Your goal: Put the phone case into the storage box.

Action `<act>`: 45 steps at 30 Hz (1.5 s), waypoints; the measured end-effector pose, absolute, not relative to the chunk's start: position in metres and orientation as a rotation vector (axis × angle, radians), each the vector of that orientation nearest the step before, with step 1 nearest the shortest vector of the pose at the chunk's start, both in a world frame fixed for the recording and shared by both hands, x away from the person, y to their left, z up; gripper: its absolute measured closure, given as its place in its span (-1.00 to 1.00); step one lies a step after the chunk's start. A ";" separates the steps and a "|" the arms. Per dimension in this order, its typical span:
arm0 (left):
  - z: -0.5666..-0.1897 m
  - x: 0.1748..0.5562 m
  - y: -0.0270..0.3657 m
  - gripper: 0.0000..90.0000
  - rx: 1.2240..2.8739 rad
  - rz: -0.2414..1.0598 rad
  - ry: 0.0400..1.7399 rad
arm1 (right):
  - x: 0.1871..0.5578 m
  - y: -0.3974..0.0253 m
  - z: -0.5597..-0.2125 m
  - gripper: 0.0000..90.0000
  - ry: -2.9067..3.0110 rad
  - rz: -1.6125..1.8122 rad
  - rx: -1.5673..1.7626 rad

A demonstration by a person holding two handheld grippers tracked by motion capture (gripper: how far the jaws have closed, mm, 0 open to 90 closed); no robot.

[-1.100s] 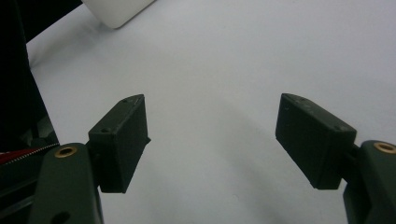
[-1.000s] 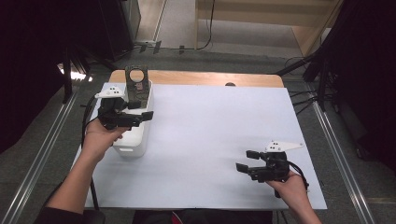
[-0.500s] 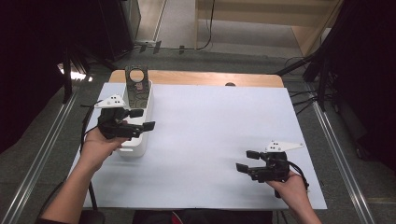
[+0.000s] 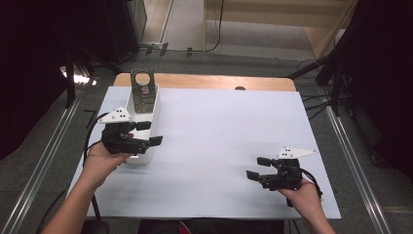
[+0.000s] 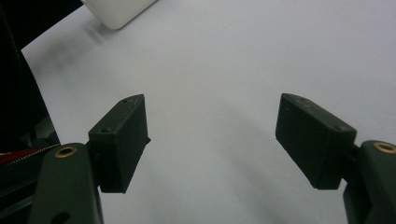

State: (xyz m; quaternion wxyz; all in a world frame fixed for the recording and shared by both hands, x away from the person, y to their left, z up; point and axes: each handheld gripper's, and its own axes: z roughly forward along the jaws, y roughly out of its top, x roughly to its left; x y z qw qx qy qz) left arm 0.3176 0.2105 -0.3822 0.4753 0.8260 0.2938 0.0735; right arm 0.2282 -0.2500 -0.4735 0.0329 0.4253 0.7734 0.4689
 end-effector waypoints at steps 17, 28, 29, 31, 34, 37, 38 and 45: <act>-0.395 0.300 0.207 -0.40 2.048 0.159 0.667 | 0.227 -0.251 -0.472 -0.45 2.374 1.444 1.305; -0.405 0.294 0.208 -0.40 2.052 0.126 0.643 | 0.227 -0.250 -0.473 -0.45 2.376 1.446 1.304; -0.405 0.294 0.209 -0.40 2.052 0.123 0.644 | 0.227 -0.250 -0.473 -0.45 2.376 1.446 1.305; -0.407 0.293 0.210 -0.40 2.054 0.120 0.643 | 0.227 -0.250 -0.473 -0.45 2.376 1.447 1.302; -0.410 0.291 0.210 -0.40 2.058 0.124 0.633 | 0.227 -0.251 -0.472 -0.45 2.377 1.446 1.300; -0.412 0.289 0.210 -0.40 2.065 0.125 0.629 | 0.227 -0.251 -0.472 -0.45 2.378 1.445 1.299; -0.413 0.289 0.211 -0.40 2.073 0.126 0.625 | 0.227 -0.251 -0.472 -0.45 2.377 1.445 1.300; -0.418 0.284 0.212 -0.40 2.096 0.125 0.608 | 0.227 -0.250 -0.472 -0.45 2.376 1.444 1.301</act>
